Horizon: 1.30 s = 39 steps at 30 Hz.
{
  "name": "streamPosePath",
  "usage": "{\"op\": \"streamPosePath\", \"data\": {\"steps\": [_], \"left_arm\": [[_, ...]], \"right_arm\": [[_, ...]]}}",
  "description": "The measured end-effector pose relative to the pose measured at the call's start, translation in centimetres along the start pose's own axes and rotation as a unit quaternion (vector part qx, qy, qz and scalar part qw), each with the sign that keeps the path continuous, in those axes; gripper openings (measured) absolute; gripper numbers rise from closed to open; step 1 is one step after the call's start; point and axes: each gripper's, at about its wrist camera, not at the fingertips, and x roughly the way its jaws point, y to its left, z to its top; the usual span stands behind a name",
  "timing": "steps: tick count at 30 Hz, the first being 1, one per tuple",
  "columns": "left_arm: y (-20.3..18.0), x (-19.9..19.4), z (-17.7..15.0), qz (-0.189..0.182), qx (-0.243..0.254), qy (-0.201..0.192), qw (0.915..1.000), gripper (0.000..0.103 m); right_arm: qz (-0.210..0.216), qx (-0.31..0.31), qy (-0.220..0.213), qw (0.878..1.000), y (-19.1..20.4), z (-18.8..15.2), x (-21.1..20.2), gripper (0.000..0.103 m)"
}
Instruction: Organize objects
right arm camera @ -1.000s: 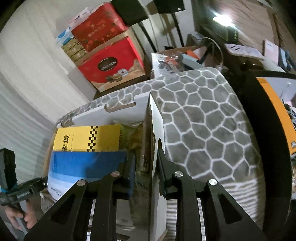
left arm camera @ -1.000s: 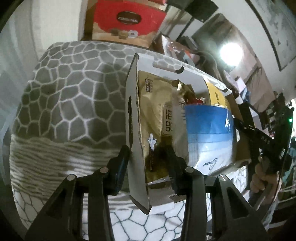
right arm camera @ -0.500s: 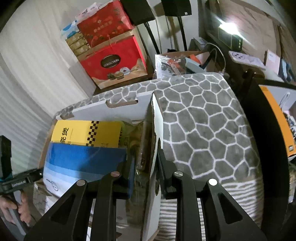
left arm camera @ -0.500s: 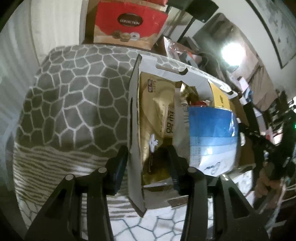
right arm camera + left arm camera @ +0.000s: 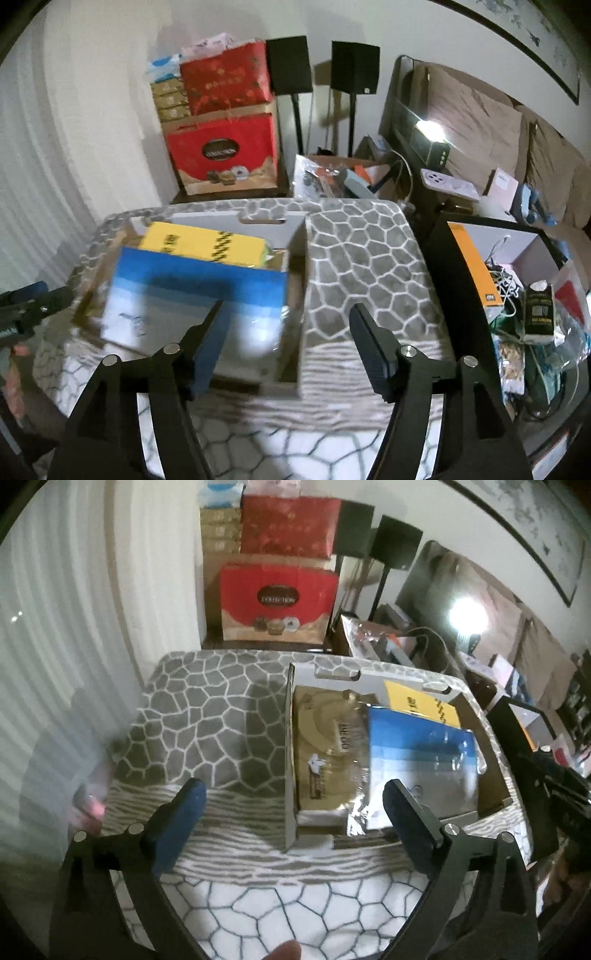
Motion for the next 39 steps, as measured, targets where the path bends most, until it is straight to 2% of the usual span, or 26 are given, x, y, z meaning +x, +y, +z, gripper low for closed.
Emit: {"op": "streamPosePath", "data": {"steps": [2, 3, 10, 12, 17, 23, 39], "left_arm": [[-0.5, -0.6, -0.3, -0.005, -0.004, -0.006, 1.0, 0.103], [-0.7, -1.0, -0.6, -0.006, -0.002, -0.009, 0.9999, 0.103], [-1.8, -2.3, -1.6, 0.009, 0.014, -0.02, 0.9997, 0.103], [-1.8, -2.7, -1.8, 0.014, 0.014, -0.022, 0.9996, 0.103], [-1.8, -3.7, -2.3, 0.002, 0.007, -0.023, 0.9997, 0.103], [-2.2, -4.9, -3.1, 0.014, 0.016, -0.031, 0.9993, 0.103], [-1.7, -5.3, -4.5, 0.002, -0.002, -0.032, 0.9995, 0.103]], "right_arm": [[0.011, -0.001, -0.004, 1.0, 0.7, -0.4, -0.7, 0.08], [0.013, -0.003, -0.008, 1.0, 1.0, -0.6, -1.1, 0.083], [0.008, -0.012, -0.009, 1.0, 2.6, -2.0, -2.8, 0.093], [0.01, -0.003, -0.013, 1.0, 2.7, -2.4, -3.3, 0.103], [-0.002, 0.003, -0.024, 1.0, 2.9, -3.1, -4.5, 0.103], [-0.008, 0.007, -0.012, 1.0, 3.2, -4.3, -5.2, 0.103], [-0.016, 0.019, 0.003, 1.0, 3.0, -5.7, -5.8, 0.103]]}}
